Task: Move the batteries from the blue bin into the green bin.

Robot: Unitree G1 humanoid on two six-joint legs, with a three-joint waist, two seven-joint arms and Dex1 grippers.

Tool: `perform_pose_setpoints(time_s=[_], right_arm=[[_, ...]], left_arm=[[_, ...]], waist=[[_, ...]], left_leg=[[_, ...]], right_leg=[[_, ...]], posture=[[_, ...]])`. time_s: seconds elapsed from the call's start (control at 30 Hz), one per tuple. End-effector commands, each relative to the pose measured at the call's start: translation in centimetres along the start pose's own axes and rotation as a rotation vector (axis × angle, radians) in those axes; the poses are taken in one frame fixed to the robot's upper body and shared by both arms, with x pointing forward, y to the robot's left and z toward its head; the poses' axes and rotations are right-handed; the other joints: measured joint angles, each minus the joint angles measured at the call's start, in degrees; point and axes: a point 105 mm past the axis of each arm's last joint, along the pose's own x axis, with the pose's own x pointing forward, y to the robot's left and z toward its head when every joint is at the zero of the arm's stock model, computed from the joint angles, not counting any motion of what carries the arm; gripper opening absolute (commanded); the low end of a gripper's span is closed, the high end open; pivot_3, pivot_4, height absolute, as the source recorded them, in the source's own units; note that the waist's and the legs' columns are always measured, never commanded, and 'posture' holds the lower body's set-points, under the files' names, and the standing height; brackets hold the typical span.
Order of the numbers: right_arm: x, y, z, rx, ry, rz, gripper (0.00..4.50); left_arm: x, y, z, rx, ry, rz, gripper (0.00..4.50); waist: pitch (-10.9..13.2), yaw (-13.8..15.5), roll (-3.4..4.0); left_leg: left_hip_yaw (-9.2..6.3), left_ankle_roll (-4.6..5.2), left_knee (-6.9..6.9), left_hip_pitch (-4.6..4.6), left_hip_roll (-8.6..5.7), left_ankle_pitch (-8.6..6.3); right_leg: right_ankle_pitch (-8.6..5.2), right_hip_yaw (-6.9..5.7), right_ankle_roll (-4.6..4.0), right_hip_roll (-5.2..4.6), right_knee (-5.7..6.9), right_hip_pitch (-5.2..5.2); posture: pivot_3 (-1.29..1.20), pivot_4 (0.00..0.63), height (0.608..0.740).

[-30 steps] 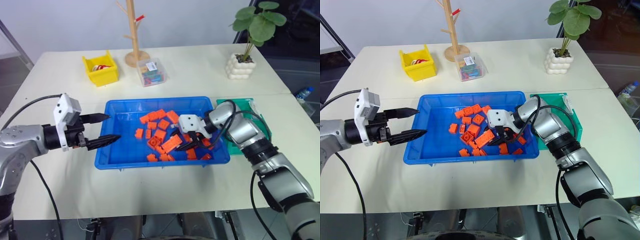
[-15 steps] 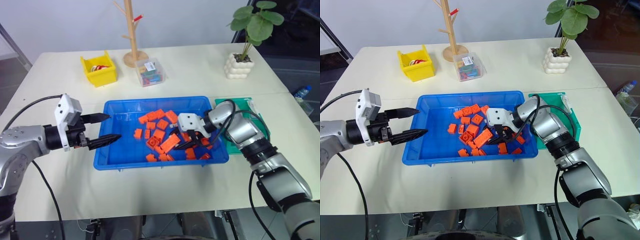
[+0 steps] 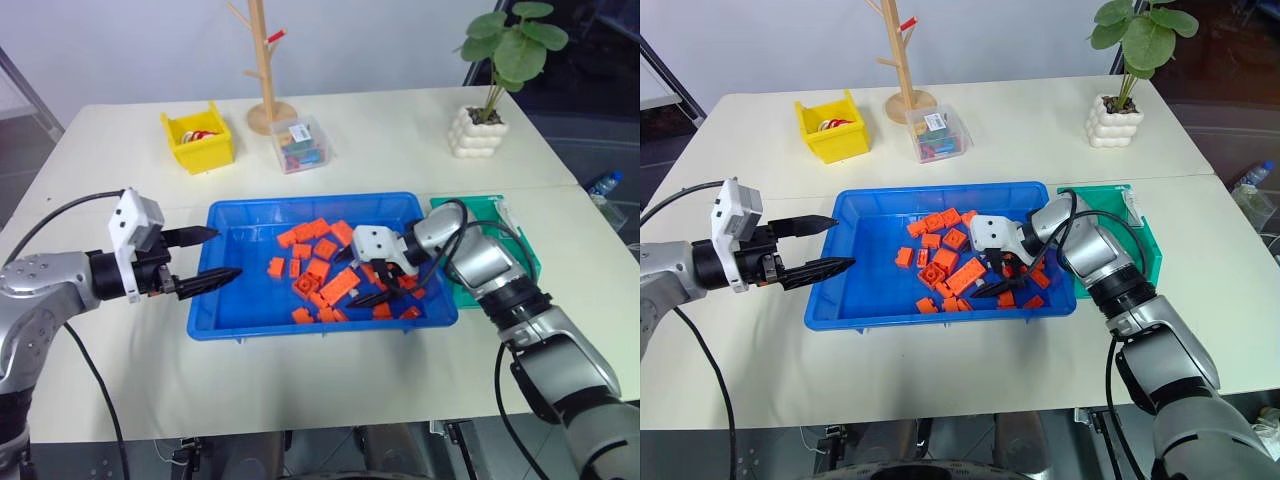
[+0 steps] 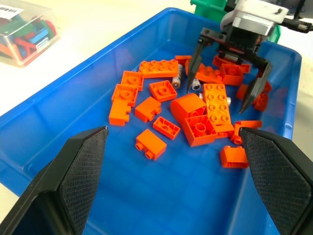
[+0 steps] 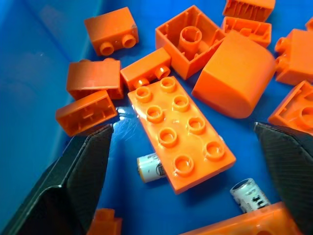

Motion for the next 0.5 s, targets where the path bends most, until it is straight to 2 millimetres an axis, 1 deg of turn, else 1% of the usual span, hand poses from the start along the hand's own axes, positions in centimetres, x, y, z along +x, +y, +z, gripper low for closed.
perform_pose_setpoints(time_s=[0.03,0.17,0.33,0.43,0.5], right_arm=[[-0.3,-0.3,2.0,-0.058,-0.054,-0.014,4.47],[0.1,-0.2,2.1,-0.059,-0.058,-0.009,4.47],[0.6,0.3,1.6,-0.062,-0.042,0.012,4.47],[0.7,0.4,1.1,-0.067,-0.023,0.022,3.70],[0.7,0.5,0.8,-0.072,-0.003,0.028,2.64]], left_arm=[[-0.1,-0.2,0.8,0.042,-0.021,0.002,4.50],[0.0,-0.1,0.8,0.043,-0.023,0.006,4.50],[-0.1,0.1,1.1,0.043,-0.032,0.016,4.50],[-0.2,0.2,1.3,0.046,-0.041,0.028,4.50],[-0.2,0.3,1.3,0.047,-0.046,0.033,4.50]], waist=[[0.0,0.0,0.00],[0.0,0.0,0.00],[0.0,0.0,0.00],[0.0,0.0,0.00],[0.0,0.0,0.00]], left_leg=[[0.00,0.00,0.00,0.00,0.00,0.00],[0.00,0.00,0.01,-0.01,0.00,0.00],[0.00,0.00,0.01,0.00,-0.01,0.00],[0.00,0.00,0.01,0.00,0.00,0.00],[0.00,0.00,0.01,0.00,0.00,0.00]], right_leg=[[0.00,0.00,0.00,0.00,0.00,0.00],[0.00,0.00,0.00,0.00,0.00,0.00],[0.00,0.00,0.00,0.00,0.00,0.00],[0.00,0.00,0.00,0.00,0.00,0.00],[0.00,0.00,0.00,0.00,0.00,0.00]], posture=[[0.00,0.150,0.740],[0.00,0.150,0.740],[0.00,0.150,0.740],[0.00,0.150,0.740],[0.00,0.150,0.740]])
